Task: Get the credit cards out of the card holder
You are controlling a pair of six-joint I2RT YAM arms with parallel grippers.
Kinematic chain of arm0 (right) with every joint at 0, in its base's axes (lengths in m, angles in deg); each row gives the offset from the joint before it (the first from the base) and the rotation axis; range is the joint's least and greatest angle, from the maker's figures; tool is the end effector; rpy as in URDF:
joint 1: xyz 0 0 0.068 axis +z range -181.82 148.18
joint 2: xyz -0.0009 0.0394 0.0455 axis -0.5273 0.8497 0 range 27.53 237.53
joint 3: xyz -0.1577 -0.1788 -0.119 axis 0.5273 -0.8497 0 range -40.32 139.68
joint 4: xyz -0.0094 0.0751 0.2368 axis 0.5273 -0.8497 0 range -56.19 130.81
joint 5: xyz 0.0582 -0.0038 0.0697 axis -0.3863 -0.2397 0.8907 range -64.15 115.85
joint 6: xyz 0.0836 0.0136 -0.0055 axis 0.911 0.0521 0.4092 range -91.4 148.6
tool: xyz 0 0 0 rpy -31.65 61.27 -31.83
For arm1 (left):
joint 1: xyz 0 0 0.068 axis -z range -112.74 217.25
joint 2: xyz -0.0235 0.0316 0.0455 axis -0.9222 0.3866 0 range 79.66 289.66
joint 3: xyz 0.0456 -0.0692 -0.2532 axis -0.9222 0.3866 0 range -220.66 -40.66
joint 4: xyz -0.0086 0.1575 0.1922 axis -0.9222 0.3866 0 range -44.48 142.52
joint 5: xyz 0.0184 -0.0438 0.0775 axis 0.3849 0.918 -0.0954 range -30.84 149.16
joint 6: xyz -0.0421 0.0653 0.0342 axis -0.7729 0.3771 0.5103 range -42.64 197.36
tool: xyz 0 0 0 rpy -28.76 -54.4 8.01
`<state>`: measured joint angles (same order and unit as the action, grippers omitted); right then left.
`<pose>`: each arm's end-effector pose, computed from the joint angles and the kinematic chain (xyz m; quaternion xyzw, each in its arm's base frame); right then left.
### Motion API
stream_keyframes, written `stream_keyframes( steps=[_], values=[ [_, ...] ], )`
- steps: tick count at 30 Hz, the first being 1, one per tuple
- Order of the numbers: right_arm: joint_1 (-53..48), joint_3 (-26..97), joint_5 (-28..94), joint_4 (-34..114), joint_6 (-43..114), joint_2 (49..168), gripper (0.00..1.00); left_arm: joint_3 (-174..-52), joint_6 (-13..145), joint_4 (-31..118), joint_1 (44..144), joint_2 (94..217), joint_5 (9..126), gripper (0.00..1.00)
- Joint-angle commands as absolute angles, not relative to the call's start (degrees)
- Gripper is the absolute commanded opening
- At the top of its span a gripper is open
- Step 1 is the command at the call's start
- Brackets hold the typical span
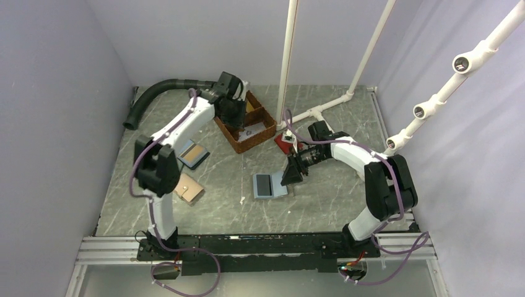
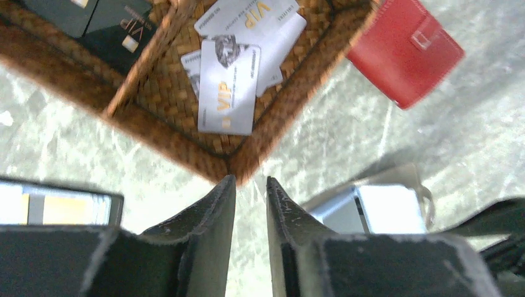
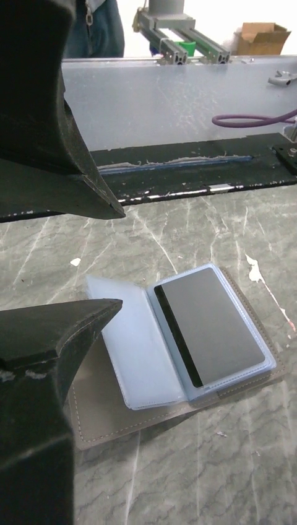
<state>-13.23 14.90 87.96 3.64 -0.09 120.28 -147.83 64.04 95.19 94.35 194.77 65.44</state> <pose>0.2454 0.1522 0.1724 -0.4033 0.7503 0.4992 0.1586 0.3934 -0.2104 0.2490 0.1301 0.9501 -0.1456 0.2432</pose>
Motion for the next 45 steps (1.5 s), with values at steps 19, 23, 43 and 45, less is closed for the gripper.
stream_keyframes(
  steps=[19,23,43,45],
  values=[
    [-3.4,15.06,90.35,9.55,5.72,113.22,0.52,-83.27,23.2,48.31,87.88,141.32,86.58,0.93],
    [-2.6,10.26,88.86,23.49,21.02,115.47,0.47,-73.55,13.26,35.78,90.4,141.24,88.84,0.87],
    [-5.22,7.07,76.21,34.68,43.06,123.62,0.07,-74.27,13.4,26.66,101.0,164.54,87.69,0.6],
    [-5.82,6.63,75.36,34.48,42.66,123.53,0.06,-75.42,14.08,26.96,101.3,166.35,88.34,0.6]
  ],
)
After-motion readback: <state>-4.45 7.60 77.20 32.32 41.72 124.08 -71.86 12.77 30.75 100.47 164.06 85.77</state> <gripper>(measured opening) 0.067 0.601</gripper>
